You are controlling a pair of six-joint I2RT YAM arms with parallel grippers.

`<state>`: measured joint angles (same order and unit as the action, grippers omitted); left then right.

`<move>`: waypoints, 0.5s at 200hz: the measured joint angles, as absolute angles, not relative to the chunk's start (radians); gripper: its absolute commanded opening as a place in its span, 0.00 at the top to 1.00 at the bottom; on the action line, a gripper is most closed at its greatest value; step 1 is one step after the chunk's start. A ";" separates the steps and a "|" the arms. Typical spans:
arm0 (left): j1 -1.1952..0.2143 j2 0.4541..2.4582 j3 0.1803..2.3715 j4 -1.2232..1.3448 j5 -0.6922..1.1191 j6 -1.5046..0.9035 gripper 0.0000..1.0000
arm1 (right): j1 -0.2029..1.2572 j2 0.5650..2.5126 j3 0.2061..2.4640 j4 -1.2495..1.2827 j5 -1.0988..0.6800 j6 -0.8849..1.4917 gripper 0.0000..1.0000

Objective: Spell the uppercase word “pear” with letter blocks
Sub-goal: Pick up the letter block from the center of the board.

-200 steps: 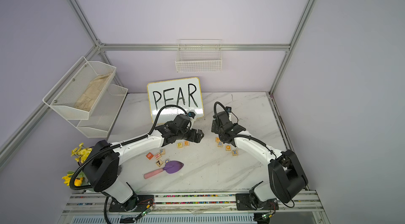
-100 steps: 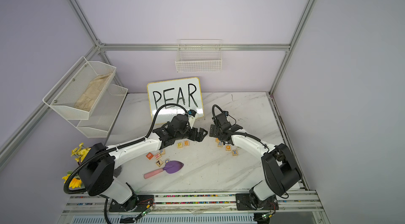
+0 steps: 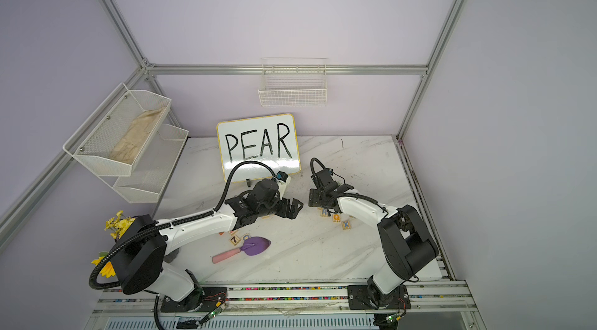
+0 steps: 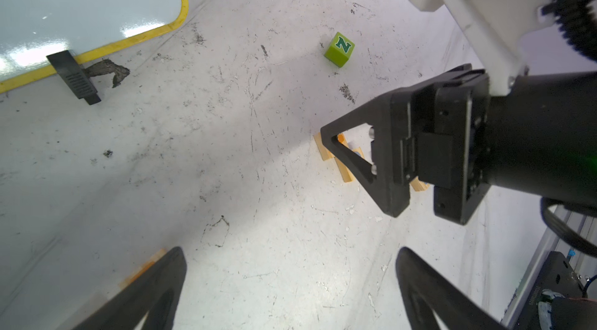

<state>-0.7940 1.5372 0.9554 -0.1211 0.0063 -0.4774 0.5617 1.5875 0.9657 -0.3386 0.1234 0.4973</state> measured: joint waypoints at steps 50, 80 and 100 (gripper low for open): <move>-0.794 1.539 0.955 -0.121 -0.010 -0.502 0.00 | 0.562 1.633 0.966 -0.341 0.102 0.464 0.23; -0.794 1.541 0.955 -0.126 -0.021 -0.506 0.00 | 0.562 1.671 0.966 -0.341 0.089 0.451 0.26; -0.794 1.541 0.955 -0.135 -0.028 -0.513 0.00 | 0.562 1.688 0.966 -0.341 0.089 0.445 0.28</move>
<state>-0.7940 1.5410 0.9554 -0.1349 -0.0280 -0.5125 0.5617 1.6878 0.9665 -0.3412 0.0895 0.4446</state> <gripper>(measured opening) 0.997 0.728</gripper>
